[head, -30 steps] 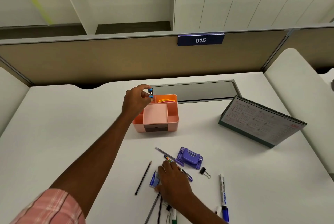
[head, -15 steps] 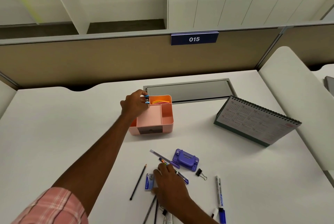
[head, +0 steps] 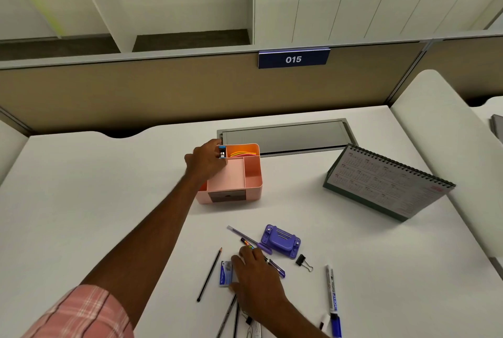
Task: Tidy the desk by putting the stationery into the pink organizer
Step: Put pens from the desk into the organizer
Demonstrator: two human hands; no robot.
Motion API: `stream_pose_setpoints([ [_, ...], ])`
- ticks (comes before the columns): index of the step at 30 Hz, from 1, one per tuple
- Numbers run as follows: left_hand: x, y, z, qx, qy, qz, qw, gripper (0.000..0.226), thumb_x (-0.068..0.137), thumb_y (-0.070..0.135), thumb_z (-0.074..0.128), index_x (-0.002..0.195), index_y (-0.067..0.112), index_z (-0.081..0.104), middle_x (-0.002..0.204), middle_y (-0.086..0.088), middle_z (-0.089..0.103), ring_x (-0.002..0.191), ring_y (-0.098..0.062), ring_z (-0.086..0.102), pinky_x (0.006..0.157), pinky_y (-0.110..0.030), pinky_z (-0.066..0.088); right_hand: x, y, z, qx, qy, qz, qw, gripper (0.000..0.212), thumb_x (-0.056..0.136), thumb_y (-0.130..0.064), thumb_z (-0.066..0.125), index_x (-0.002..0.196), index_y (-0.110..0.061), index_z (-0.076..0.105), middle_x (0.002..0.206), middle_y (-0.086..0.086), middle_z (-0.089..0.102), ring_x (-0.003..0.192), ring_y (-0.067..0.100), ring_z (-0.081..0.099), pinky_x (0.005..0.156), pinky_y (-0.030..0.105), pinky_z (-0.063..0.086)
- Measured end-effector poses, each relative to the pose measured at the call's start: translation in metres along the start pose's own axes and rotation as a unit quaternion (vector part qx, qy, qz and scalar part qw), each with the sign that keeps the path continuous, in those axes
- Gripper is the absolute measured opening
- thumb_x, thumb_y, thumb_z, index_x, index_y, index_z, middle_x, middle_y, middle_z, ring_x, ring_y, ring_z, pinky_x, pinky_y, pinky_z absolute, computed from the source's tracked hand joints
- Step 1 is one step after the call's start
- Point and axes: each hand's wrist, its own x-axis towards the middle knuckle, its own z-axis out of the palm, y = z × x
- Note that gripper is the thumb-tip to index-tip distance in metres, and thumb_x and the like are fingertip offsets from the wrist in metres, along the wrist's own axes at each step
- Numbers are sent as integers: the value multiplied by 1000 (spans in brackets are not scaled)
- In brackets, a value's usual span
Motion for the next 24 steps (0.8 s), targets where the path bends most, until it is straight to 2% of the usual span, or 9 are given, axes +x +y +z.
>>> stream_pose_setpoints([
  [3,-1,-1,0,-13,4,-6,1000,62,96,37,69,152,21,45,145,-9,60,130,-36,57,109,-47,39,0,-2,2,-3,-4,-4,1000,59,91,-37,70,141,-24,41,147,5,39,134,28,41,97,42,49],
  [8,-4,-8,-2,-69,11,-10,997,57,100,28,64,152,19,44,145,-12,59,125,-38,60,105,-51,51,0,-5,3,-23,1,-4,1000,56,92,-35,69,140,-23,43,147,8,40,133,30,42,97,43,49],
  [14,-11,-14,-8,-140,49,-1,989,46,102,21,60,147,16,51,140,-14,63,122,-34,62,88,-37,56,-1,0,9,6,38,5,999,45,85,-28,71,126,-24,51,126,-2,52,117,23,53,81,36,54],
  [16,-16,-15,-10,-153,64,2,986,40,103,23,59,142,15,55,136,-13,66,119,-32,64,80,-31,53,-4,2,4,28,55,4,998,40,88,-29,64,126,-25,52,126,-4,53,118,22,53,82,34,53],
  [19,-30,-17,-10,-159,87,17,983,29,105,29,56,129,16,64,127,-8,70,109,-24,65,74,-25,48,-8,7,-7,79,68,9,995,43,95,-33,57,136,-25,49,138,-6,50,126,18,50,89,33,50],
  [21,-44,-17,-8,-178,93,24,979,27,103,28,59,127,17,67,127,-5,70,111,-24,66,69,-21,49,-8,10,-13,104,82,13,991,48,96,-34,56,142,-27,44,144,-8,47,130,15,48,94,32,51],
  [24,-69,-14,-1,-189,95,18,977,32,102,26,63,133,19,66,135,-4,67,119,-27,65,65,-13,47,-7,12,-21,137,106,21,985,50,96,-38,58,144,-32,43,138,-11,51,123,10,52,94,27,52],
])
